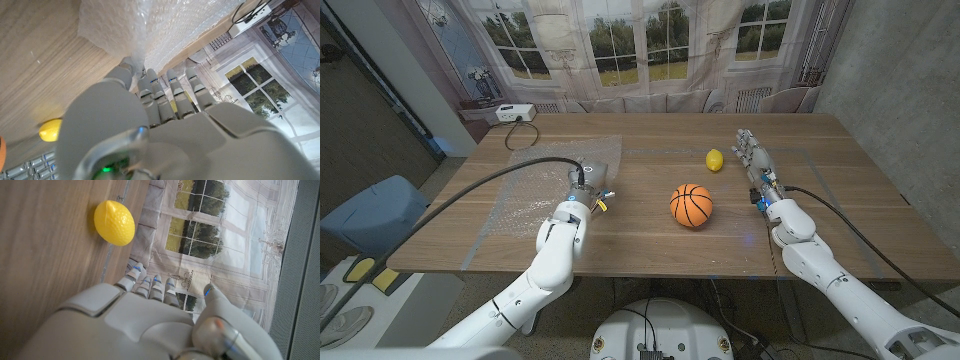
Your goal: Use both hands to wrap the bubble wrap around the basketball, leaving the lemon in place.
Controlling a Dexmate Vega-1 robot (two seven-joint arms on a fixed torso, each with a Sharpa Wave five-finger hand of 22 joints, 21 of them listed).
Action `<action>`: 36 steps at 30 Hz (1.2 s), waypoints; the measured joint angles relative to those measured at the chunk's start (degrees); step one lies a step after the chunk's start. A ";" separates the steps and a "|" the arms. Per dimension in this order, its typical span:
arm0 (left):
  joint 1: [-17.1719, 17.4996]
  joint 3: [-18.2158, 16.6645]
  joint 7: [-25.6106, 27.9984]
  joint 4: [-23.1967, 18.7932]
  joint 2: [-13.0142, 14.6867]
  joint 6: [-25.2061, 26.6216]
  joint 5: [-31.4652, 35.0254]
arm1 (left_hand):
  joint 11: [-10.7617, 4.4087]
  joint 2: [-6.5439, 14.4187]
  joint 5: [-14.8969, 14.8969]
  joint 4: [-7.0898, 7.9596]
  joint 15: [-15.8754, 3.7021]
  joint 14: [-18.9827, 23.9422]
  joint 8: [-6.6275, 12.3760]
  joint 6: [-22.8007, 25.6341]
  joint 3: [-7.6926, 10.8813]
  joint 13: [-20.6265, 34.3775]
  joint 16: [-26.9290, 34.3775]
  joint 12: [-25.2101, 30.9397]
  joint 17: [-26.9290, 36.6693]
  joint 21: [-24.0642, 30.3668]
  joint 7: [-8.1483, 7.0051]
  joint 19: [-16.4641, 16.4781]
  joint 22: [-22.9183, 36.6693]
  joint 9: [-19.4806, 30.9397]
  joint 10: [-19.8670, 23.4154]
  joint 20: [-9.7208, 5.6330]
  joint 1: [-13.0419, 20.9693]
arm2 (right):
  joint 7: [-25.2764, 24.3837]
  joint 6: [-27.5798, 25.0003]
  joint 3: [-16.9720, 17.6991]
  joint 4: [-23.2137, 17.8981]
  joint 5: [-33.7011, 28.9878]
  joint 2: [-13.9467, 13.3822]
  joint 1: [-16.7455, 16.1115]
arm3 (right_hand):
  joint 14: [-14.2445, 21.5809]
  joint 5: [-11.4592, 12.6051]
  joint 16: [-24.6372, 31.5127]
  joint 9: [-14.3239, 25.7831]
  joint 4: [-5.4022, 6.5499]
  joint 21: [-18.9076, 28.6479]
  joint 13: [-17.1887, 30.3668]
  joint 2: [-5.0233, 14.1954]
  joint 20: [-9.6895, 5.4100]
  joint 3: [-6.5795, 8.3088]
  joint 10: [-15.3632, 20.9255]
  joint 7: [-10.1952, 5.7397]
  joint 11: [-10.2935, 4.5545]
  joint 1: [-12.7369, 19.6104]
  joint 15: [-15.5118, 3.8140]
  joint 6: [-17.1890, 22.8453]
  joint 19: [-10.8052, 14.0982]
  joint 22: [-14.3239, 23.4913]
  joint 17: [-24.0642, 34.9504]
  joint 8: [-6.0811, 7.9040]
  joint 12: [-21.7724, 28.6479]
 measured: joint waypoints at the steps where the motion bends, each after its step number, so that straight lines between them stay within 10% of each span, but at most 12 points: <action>1: 0.00 -0.67 0.88 -0.66 0.68 -0.54 -2.89 | 0.00 0.00 0.00 0.00 0.06 -0.06 0.01 0.00 0.00 0.00 -0.06 -0.05 0.06 0.00 0.00 0.00 0.00 0.00 0.00 0.00 0.00 | -0.16 -0.09 -0.07 -0.10 -0.21 0.00 0.15 | 0.00 0.00 0.00 0.00 0.00 0.00 0.00 0.00 0.00 0.00 0.00 0.00 0.00 0.00 0.00 0.00 0.00 0.00 0.00 0.00 0.00; 19: -1.46 -6.91 8.02 -5.34 9.68 -11.84 -33.84 | 0.68 0.22 -0.01 0.46 0.14 -1.21 1.17 -0.19 -0.95 0.27 -0.50 -0.76 0.06 0.00 0.22 -0.54 -0.01 0.06 -0.69 -0.53 0.22 | -1.26 -0.32 -0.55 -0.69 -1.56 0.10 0.93 | 0.00 0.00 0.00 0.00 -0.24 0.00 0.00 0.00 0.00 0.08 0.00 -0.21 0.00 0.01 0.00 0.21 0.00 0.00 0.00 0.00 0.00; 36: -5.83 -6.67 11.23 -5.36 13.28 -21.06 -47.42 | 0.44 0.28 -0.07 0.39 0.26 -1.91 1.98 -0.28 -1.82 0.47 -1.10 -1.19 -0.10 0.00 0.31 -0.85 -0.01 0.10 -0.75 -0.83 0.90 | -1.96 0.51 -0.14 -1.39 -1.90 -0.20 0.20 | 0.00 0.00 0.00 0.00 -0.41 0.00 0.00 0.00 0.00 -0.09 -0.01 -0.21 0.00 0.01 0.00 0.20 0.00 0.00 0.00 0.00 0.00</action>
